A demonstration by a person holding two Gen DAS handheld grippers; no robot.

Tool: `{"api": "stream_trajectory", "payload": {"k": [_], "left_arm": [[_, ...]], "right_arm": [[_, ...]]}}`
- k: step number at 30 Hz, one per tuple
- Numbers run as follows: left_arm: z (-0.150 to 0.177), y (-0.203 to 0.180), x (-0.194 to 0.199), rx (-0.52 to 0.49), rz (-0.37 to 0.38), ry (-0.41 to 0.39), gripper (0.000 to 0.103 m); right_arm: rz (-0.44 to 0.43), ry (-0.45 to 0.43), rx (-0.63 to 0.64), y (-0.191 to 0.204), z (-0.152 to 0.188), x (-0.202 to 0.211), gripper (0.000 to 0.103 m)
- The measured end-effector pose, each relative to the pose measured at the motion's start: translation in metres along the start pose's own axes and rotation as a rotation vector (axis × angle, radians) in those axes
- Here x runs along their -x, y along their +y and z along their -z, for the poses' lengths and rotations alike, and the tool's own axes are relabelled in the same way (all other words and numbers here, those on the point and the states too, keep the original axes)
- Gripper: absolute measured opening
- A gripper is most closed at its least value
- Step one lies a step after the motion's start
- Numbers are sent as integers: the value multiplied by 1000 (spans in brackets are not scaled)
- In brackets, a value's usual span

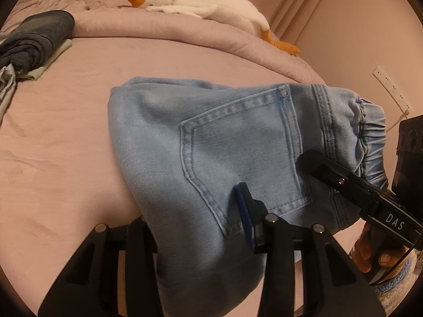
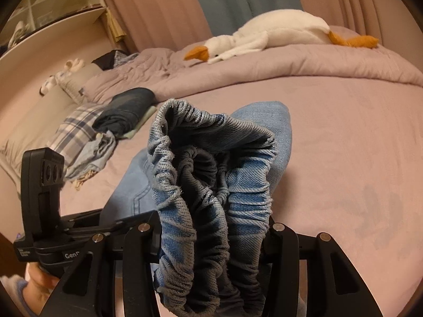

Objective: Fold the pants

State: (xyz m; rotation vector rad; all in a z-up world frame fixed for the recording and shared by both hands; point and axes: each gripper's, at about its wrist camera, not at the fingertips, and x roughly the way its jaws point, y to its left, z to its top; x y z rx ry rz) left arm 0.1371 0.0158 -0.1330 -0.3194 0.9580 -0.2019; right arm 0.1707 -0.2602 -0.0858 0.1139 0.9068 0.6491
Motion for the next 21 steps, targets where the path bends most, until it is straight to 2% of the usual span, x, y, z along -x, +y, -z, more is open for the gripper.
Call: {"api": "stream_trajectory", "payload": {"k": [6,21], "left_arm": [[1,9,8,17,-11,-16,41],[-25,29,8,16,-29,-44,41]], "right_arm": [[-5,-5,39,14,-4,-4,49],[-1,-21,89,30,-25,-23,49]]}}
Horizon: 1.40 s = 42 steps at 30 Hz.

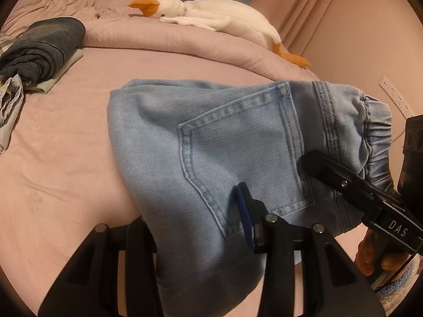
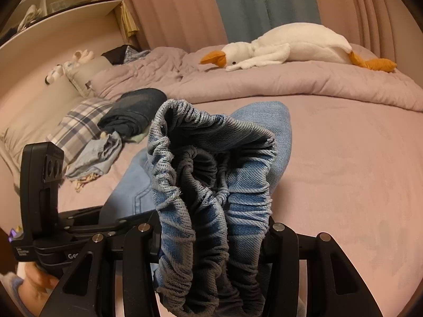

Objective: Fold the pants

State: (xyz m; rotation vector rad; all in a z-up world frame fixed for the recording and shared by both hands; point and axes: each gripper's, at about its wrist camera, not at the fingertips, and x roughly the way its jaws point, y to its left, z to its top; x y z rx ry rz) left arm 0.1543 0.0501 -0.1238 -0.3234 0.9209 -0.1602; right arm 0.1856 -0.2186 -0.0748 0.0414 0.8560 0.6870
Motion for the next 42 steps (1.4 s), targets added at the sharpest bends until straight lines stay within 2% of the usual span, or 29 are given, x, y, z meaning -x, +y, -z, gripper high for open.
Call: {"api": "stream_trajectory", "payload": {"k": [14,42], "left_arm": [[-24,3,-16,-14,-14,4,41],[-41,8,-68,-23,-22,92,40]], "right_arm": [[1,-16,8,-1,-16,-16,49],[23,35,-84,-33,-23,-53,49]]}}
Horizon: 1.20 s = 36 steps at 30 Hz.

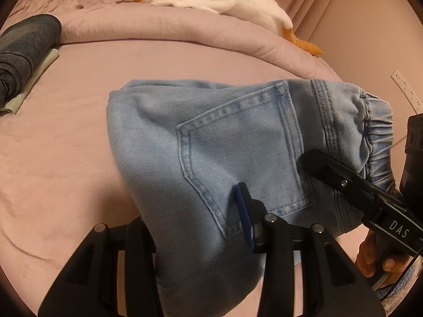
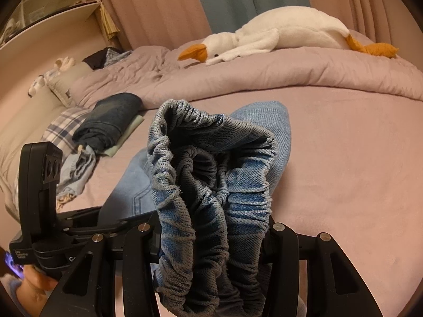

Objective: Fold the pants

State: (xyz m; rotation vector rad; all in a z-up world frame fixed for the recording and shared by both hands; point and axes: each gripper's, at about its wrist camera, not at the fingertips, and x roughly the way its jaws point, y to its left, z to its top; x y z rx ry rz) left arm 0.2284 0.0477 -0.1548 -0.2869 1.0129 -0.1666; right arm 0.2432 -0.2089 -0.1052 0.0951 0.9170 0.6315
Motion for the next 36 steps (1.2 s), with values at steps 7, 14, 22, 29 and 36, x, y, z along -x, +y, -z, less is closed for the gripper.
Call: {"api": "stream_trajectory", "payload": {"k": [7,14,22,29,36], "left_arm": [[1,4,-7,-5,-3,16,41],[2,5,-12,-12,-21,24,46],[4,10,-19,-32,-87,37,70],[9,17,-10,-9,-110,31,75],[26,19,5,-15,-124,13,75]], "right_arm": [[1,31,-32,-4,4,-8,50],[-7,57,-74,-15,5,-14,52],[-67,125,-279,-55,17,-26,57],[-77,155,-333,-64,23,-28,65],[-70,138,-350,-65,26,-14,67]]}}
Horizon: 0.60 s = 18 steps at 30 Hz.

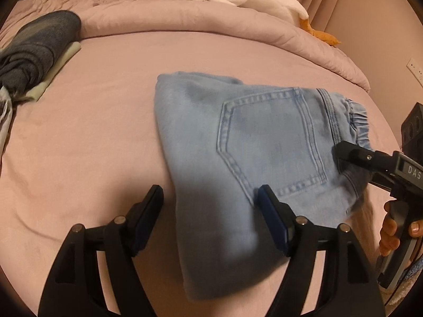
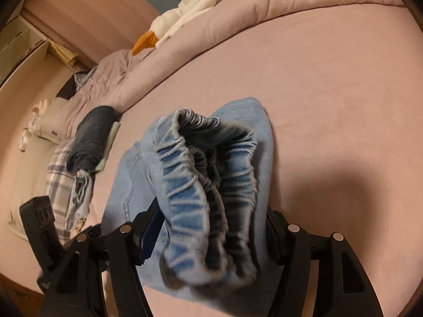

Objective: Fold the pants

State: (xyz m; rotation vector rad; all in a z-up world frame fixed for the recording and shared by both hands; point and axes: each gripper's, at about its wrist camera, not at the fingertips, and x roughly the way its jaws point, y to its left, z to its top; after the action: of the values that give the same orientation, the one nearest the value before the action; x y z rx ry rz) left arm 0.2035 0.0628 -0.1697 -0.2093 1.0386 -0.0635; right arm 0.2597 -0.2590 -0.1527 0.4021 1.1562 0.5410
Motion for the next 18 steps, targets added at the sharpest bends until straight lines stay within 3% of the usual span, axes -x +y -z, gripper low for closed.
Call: {"api": "stream_trajectory", "payload": {"k": [13,18], "left_arm": [[10,-7,1,-12,-19,-3,74],[12,-5,-3,9,-9,2,74]], "right_arm": [[173,-9,117,2,14,5,69],[179,4,136,6,15,6,69]]}}
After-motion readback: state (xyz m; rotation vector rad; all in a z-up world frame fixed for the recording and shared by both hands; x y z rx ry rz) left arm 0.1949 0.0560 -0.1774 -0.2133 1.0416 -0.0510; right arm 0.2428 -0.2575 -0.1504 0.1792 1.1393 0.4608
